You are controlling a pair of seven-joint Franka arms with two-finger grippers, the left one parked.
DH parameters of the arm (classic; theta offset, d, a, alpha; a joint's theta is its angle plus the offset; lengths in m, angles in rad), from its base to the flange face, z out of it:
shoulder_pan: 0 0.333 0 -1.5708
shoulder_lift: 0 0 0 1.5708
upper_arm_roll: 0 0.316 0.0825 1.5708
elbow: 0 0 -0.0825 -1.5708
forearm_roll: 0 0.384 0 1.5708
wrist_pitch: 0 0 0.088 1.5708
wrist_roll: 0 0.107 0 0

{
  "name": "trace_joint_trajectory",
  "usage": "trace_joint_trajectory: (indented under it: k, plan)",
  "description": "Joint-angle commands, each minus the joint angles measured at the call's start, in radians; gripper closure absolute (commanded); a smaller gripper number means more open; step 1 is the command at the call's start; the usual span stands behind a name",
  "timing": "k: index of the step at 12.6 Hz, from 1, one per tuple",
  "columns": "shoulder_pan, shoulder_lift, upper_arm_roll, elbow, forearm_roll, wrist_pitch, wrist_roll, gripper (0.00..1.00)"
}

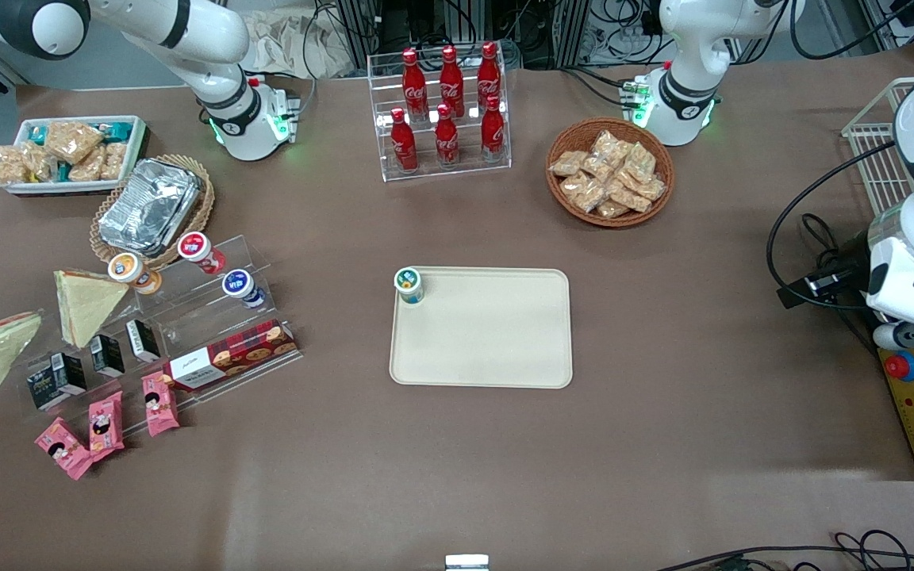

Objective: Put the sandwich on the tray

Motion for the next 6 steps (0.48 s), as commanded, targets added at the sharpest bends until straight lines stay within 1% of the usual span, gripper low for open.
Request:
trace_joint_trajectory:
  k: [1, 3, 5, 6]
  plan:
    - [0.019, -0.027, 0.004, 0.095, 0.023, -0.121, -0.015, 0.71]
    - [0.047, -0.029, 0.004, 0.183, 0.025, -0.241, -0.018, 0.71]
    - [0.056, -0.053, 0.033, 0.226, 0.031, -0.29, -0.029, 0.71]
    - [0.056, -0.082, 0.065, 0.226, 0.03, -0.307, -0.028, 0.72]
